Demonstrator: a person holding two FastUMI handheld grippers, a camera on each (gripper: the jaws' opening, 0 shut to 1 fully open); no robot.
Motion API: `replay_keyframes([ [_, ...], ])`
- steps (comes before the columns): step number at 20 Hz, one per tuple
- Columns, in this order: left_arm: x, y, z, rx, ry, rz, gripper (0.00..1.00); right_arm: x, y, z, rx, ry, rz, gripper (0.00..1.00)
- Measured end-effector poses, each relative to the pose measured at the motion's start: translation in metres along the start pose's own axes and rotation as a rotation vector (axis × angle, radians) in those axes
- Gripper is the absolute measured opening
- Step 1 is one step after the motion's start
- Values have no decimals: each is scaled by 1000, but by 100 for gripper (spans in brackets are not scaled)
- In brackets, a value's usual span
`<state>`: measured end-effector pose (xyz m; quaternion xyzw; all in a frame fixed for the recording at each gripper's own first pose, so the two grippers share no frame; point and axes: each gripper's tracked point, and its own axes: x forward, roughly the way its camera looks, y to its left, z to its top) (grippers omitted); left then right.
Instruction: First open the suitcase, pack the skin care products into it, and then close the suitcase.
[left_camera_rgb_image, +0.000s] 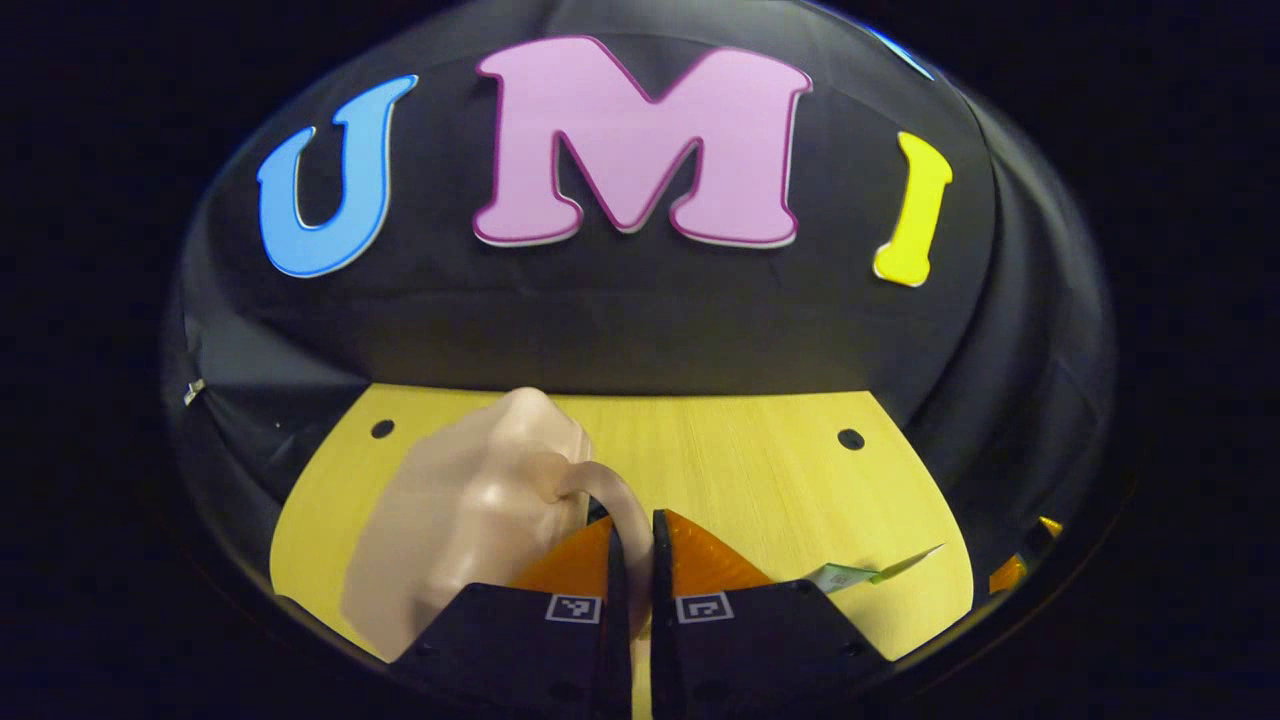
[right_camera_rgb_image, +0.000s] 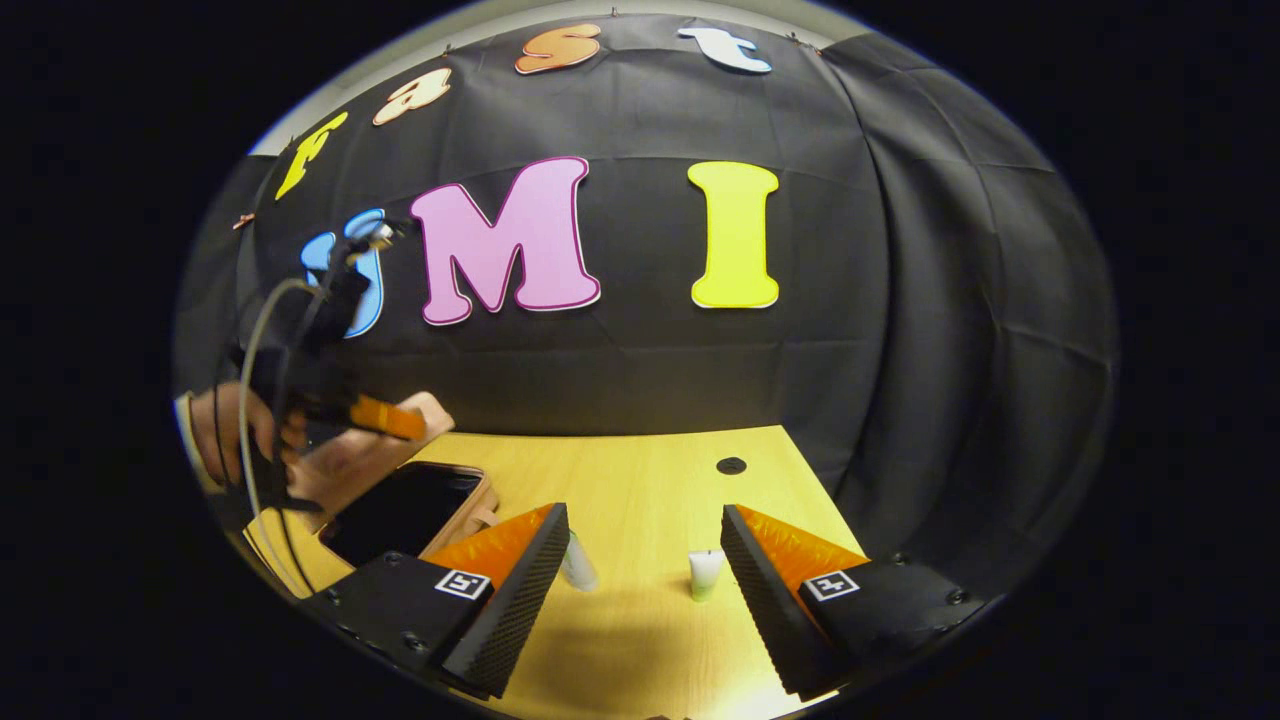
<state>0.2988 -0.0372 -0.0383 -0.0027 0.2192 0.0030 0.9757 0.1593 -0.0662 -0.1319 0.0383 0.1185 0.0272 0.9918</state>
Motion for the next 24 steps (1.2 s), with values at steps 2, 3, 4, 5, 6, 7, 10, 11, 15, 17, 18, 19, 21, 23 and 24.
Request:
replay_keyframes([
  [2, -23, 64, 38, -33, -67, 39, 12, 5, 2, -2, -16, 5, 7, 97],
  [3, -30, 100, 50, -37, -87, 70, 13, 7, 3, -3, -21, 11, 7, 97],
  [4, -37, 138, 58, -25, -110, 110, 12, 8, 3, -5, -21, 17, 4, 97],
  [5, -40, 176, 61, -3, -122, 164, 12, 10, 4, -7, -18, 25, -1, 97],
  [6, -39, 215, 62, 25, -127, 218, 12, 13, 6, -9, -17, 33, -3, 97],
  [7, -35, 256, 59, 45, -124, 271, 12, 16, 7, -13, -21, 41, -10, 97],
  [10, -16, 351, 37, 39, -105, 368, 11, 24, 14, -23, -33, 74, -22, 97],
  [11, -6, 376, 28, 4, -84, 387, 11, 26, 14, -26, -41, 84, -33, 97],
  [15, 61, 436, -21, -86, 13, 414, 11, 31, 10, -37, -40, 114, -89, 97],
  [17, 90, 448, -58, -104, 91, 421, 11, 34, 10, -41, -44, 113, -104, 98],
  [18, 102, 452, -75, -107, 120, 424, 11, 35, 7, -43, -59, 110, -118, 97],
  [19, 114, 455, -91, -109, 148, 428, 11, 37, 4, -44, -66, 109, -129, 98],
  [21, 128, 458, -115, -114, 189, 450, 11, 38, 5, -46, -55, 106, -133, 97],
  [23, 132, 463, -125, -129, 198, 508, 18, 36, 4, -49, -55, 106, -144, 97],
  [24, 129, 465, -120, -132, 162, 520, 31, 34, 4, -49, -56, 104, -145, 97],
])
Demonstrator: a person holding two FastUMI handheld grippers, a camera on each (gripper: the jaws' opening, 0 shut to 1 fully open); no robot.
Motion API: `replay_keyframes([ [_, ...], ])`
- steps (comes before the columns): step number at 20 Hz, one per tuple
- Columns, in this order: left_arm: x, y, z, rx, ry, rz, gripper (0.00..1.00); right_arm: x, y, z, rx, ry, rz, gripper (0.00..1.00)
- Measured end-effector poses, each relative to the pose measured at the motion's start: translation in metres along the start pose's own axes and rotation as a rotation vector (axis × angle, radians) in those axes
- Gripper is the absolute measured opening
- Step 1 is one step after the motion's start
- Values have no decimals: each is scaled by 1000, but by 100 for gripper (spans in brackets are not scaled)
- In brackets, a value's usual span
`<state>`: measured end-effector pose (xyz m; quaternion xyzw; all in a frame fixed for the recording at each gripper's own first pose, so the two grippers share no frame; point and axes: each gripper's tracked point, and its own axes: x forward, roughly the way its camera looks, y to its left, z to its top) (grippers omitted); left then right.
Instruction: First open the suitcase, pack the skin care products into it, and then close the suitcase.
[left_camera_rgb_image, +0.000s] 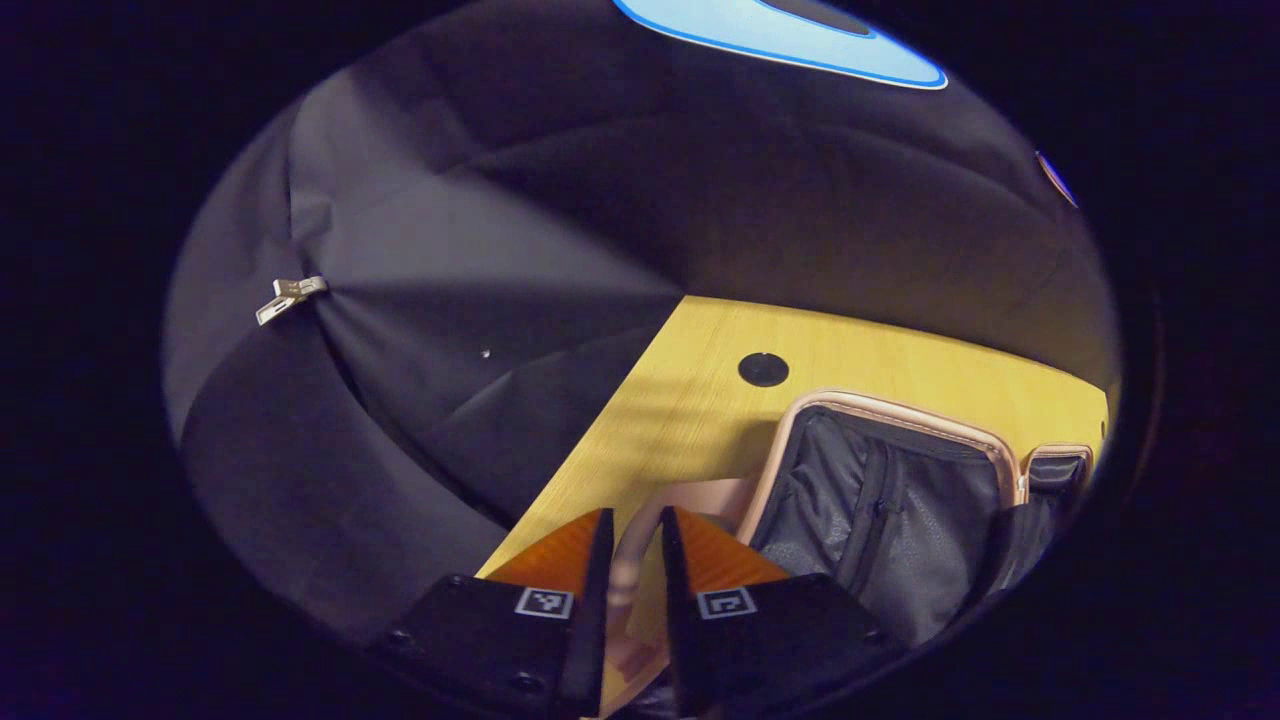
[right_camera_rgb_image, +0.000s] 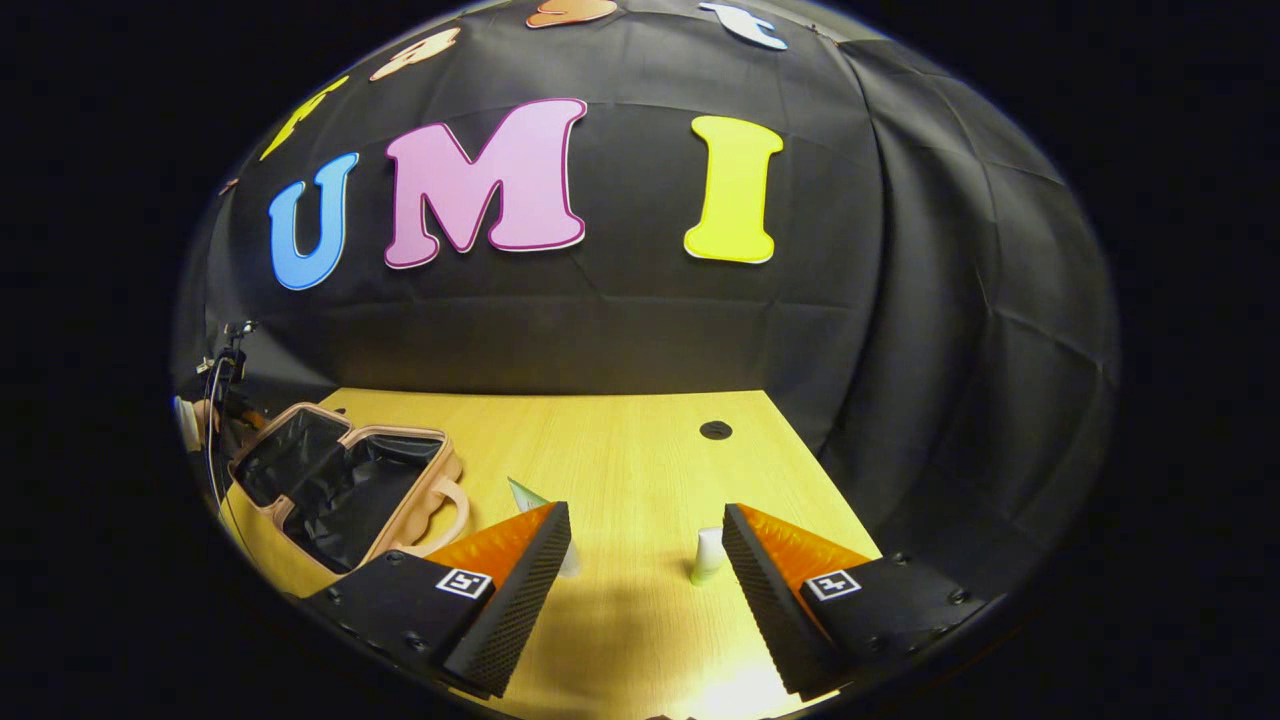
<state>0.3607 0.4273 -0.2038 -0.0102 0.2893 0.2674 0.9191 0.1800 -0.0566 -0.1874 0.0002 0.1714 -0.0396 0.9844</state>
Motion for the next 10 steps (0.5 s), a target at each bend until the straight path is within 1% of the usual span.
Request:
replay_keyframes([
  [1, -5, -4, 7, -14, -40, -25, 43, -2, 0, -1, -3, -3, -2, 97],
  [2, -12, -4, 12, -2, -79, -29, 51, -5, -1, -1, -5, -8, -4, 98],
  [3, -21, -2, 20, 19, -136, -7, 62, -6, -2, -2, -6, -10, -7, 97],
  [4, -39, -3, 28, 37, -186, 6, 100, -8, -3, -3, -5, -9, -8, 97],
  [5, -53, -10, 36, 46, -231, 4, 95, -8, -4, -1, -1, -13, -11, 97],
  [7, -95, -32, 56, 40, -328, -40, 96, -12, -9, 6, 14, -37, -22, 97],
  [10, -193, -66, 84, 24, -468, -118, 96, -19, -14, 12, 34, -55, -29, 97],
])
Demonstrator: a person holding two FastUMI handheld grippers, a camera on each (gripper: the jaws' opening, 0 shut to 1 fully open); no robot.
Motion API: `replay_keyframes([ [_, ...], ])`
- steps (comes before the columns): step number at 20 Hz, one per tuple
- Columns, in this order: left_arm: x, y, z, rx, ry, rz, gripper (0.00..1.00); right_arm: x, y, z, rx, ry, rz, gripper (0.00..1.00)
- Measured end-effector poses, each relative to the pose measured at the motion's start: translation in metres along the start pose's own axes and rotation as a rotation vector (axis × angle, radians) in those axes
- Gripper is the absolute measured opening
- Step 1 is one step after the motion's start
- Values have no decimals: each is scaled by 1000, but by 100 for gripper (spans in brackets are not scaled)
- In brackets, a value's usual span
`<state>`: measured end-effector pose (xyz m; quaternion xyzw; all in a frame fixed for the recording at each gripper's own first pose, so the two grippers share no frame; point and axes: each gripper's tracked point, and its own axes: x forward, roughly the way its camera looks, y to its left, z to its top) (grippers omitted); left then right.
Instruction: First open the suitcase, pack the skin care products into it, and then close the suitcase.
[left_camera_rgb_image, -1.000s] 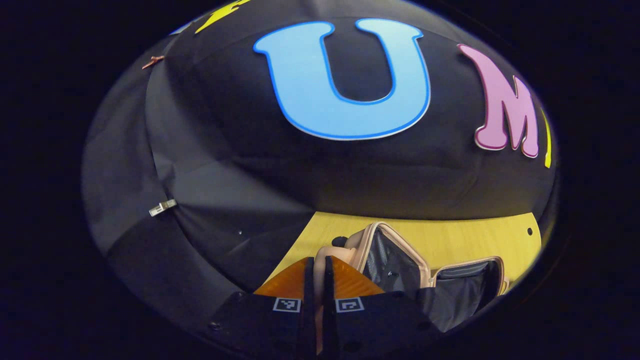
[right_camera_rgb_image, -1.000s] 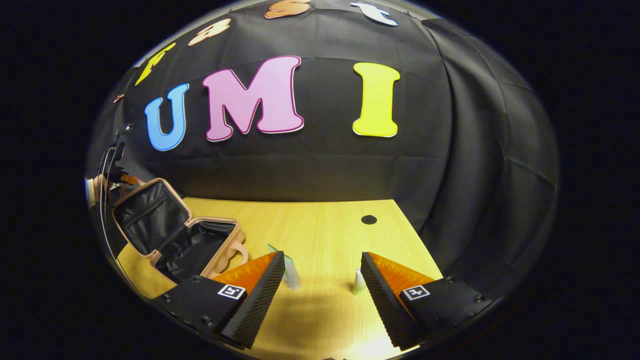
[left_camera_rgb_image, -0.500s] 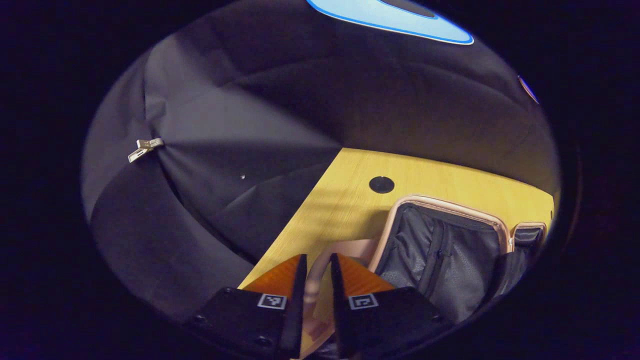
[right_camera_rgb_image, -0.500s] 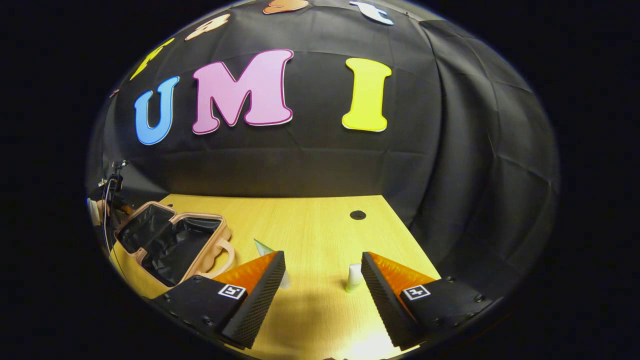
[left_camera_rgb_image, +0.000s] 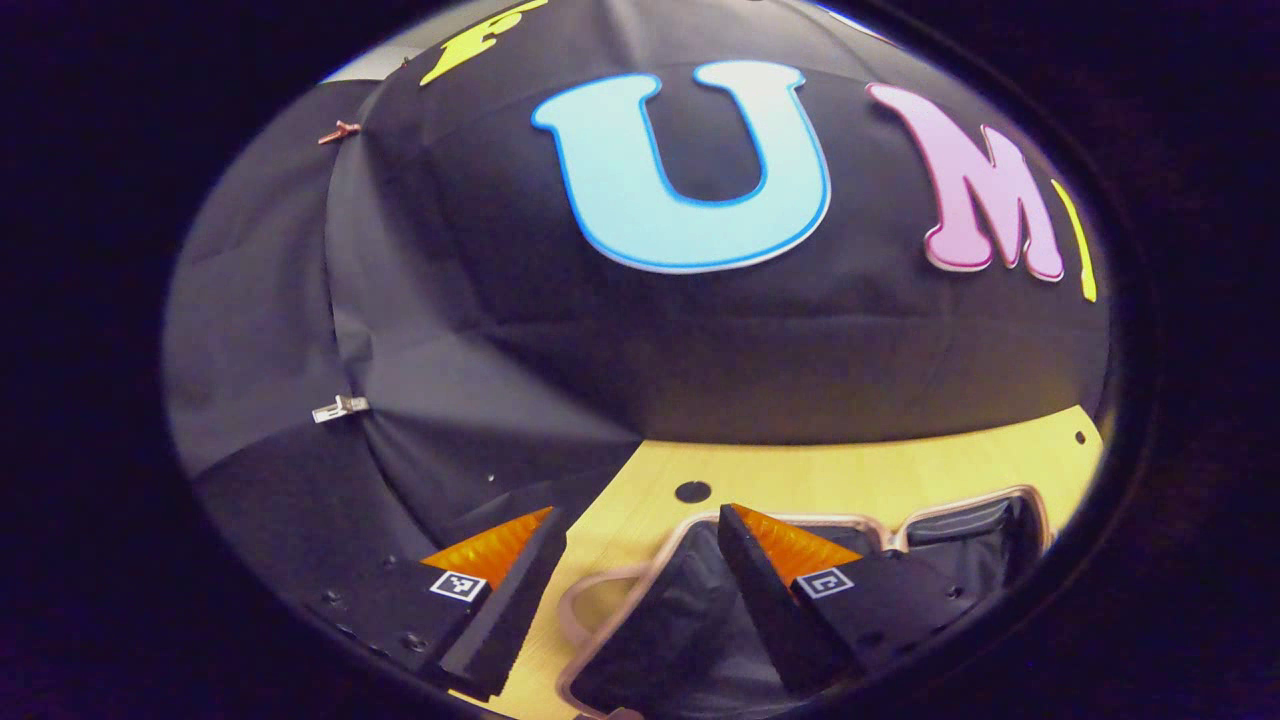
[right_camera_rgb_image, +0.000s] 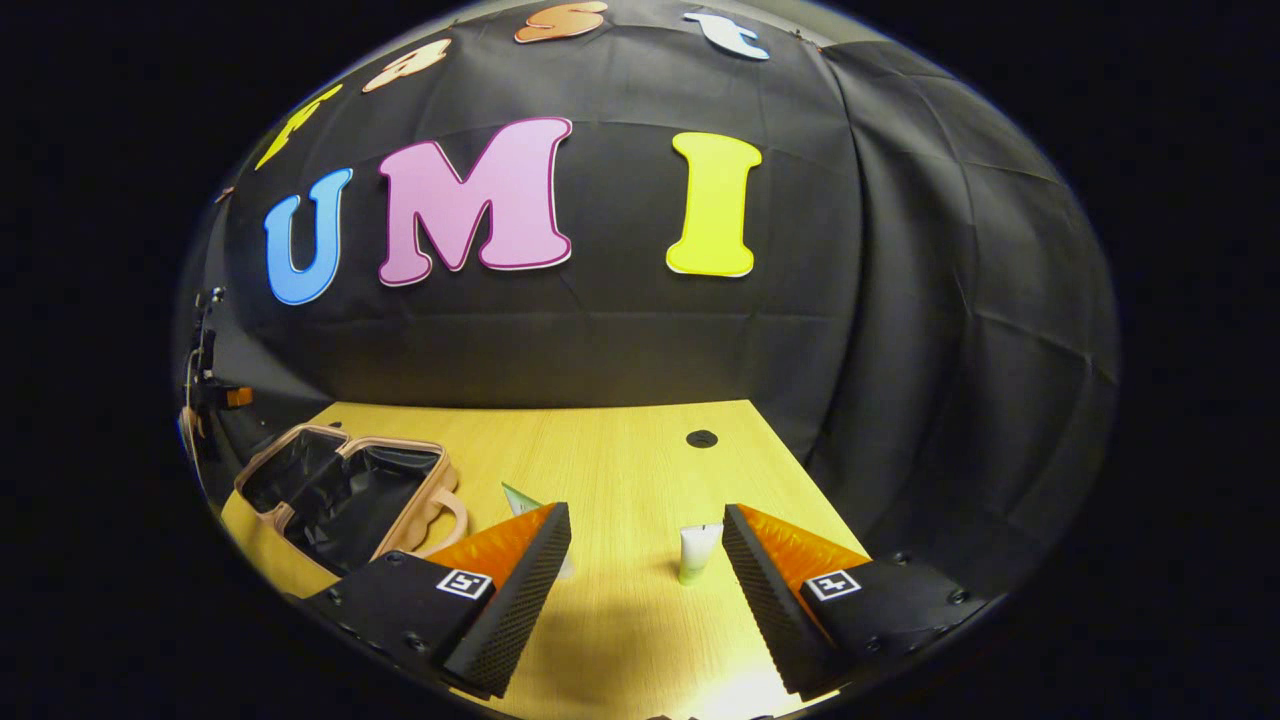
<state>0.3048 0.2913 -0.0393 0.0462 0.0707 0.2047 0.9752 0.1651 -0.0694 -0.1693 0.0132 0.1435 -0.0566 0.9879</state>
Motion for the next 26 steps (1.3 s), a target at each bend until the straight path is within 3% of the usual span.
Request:
replay_keyframes([
  [5, -115, -124, 55, -143, -135, -232, 96, -13, -12, 6, 46, -21, -18, 97],
  [12, -210, -288, 13, -116, -90, -461, 96, -24, -25, -4, 77, -1, 2, 97],
  [15, -228, -351, -28, -104, -10, -551, 96, -20, -31, -13, 65, 10, 18, 97],
  [19, -245, -437, -78, -42, 51, -726, 93, -5, -40, -36, 93, 46, 20, 97],
  [20, -247, -455, -94, -16, 78, -753, 96, -1, -40, -43, 106, 54, 32, 97],
  [26, -222, -539, -148, 44, 173, -830, 97, 34, -48, -95, 128, 139, 65, 97],
])
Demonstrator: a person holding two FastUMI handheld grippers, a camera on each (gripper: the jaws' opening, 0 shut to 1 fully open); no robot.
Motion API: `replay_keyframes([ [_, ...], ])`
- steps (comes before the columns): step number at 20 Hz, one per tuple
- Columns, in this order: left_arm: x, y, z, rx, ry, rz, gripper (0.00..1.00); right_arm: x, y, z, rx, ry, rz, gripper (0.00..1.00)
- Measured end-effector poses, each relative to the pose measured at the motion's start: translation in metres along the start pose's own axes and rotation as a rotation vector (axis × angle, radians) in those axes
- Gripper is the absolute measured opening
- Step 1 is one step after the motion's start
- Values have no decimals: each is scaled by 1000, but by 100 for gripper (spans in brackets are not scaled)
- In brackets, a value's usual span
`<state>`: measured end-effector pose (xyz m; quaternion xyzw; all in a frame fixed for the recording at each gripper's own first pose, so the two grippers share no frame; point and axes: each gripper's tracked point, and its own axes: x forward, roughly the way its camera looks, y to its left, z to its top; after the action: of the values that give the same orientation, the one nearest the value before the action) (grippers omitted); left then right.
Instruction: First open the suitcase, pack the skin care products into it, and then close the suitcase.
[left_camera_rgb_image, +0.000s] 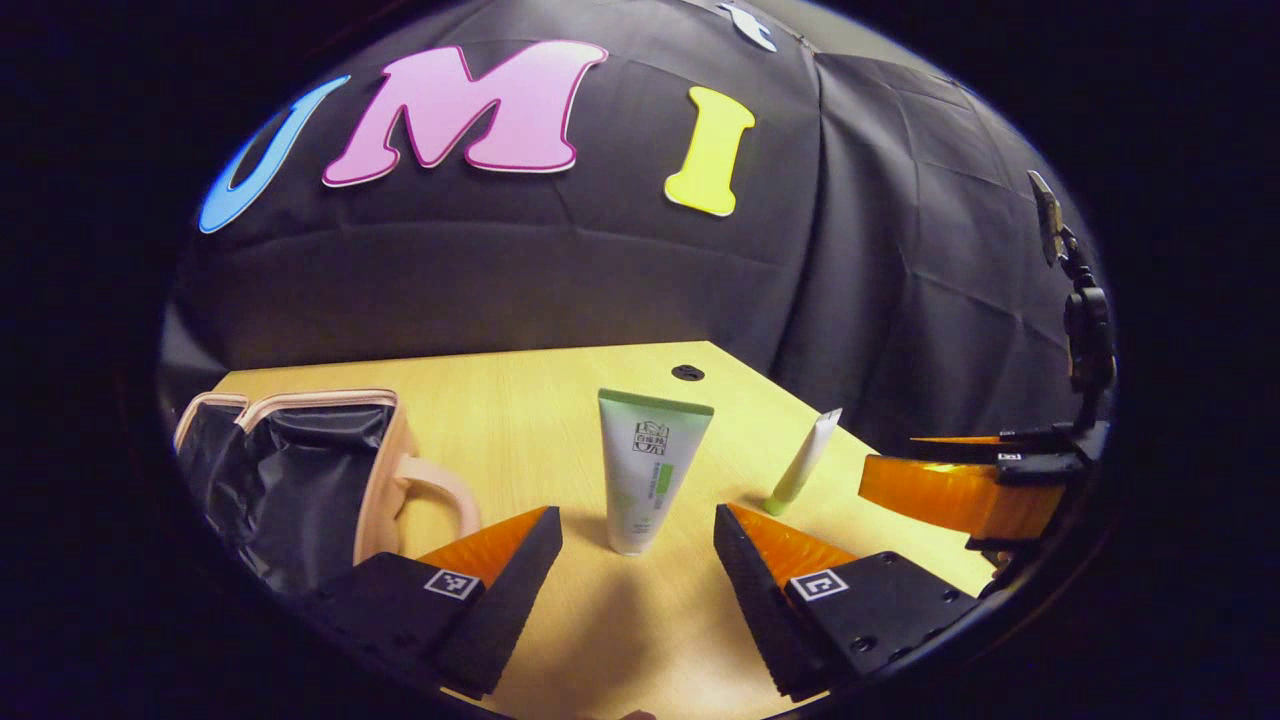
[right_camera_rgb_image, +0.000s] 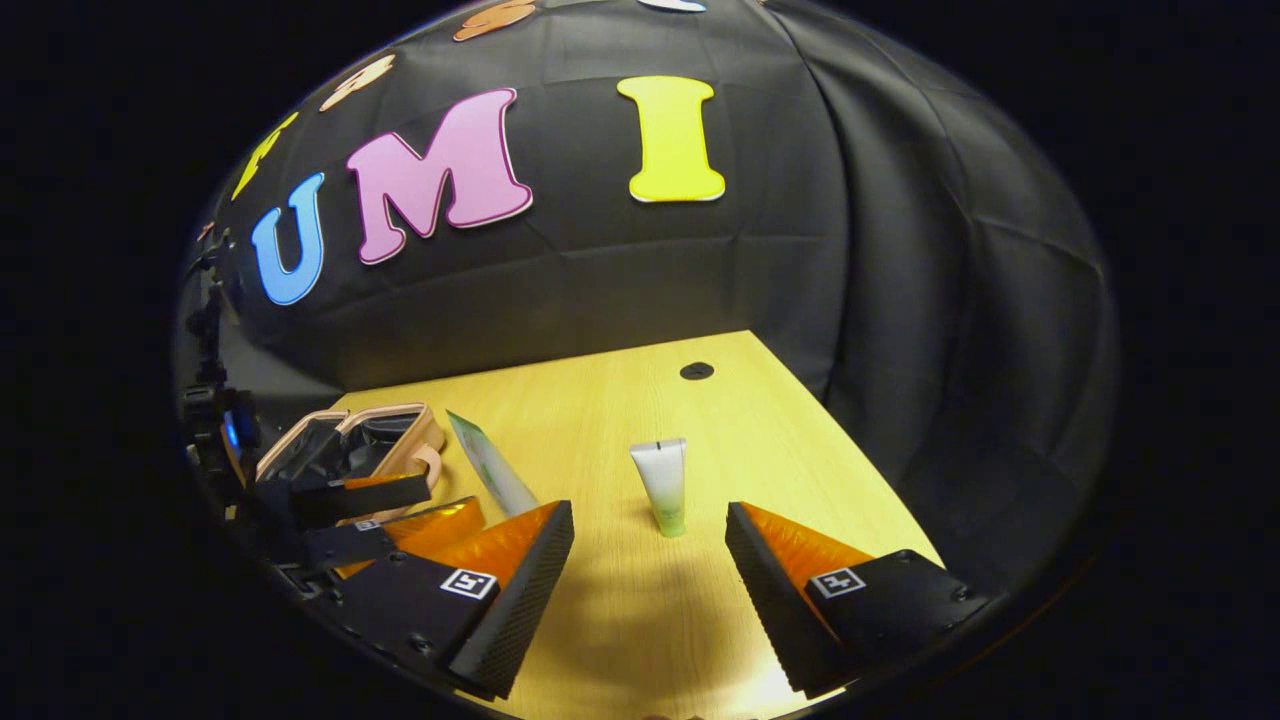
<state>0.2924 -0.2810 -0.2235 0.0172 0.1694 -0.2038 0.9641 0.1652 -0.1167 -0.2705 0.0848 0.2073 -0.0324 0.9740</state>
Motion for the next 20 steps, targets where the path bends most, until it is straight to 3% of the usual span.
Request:
replay_keyframes([
  [8, 81, 5, -8, 3, 39, 39, 96, 56, -6, -18, 76, 49, -5, 97],
  [9, 85, 6, -9, 4, 44, 47, 94, 62, -6, -18, 89, 50, -10, 97],
  [14, 90, 11, -17, -16, 55, 71, 61, 90, -8, -22, 115, 50, -35, 97],
  [19, 83, 17, -20, -40, 59, 74, 56, 112, -14, -26, 31, 50, -60, 97],
  [20, 80, 19, -21, -43, 60, 79, 56, 116, -16, -26, 20, 49, -63, 85],
])
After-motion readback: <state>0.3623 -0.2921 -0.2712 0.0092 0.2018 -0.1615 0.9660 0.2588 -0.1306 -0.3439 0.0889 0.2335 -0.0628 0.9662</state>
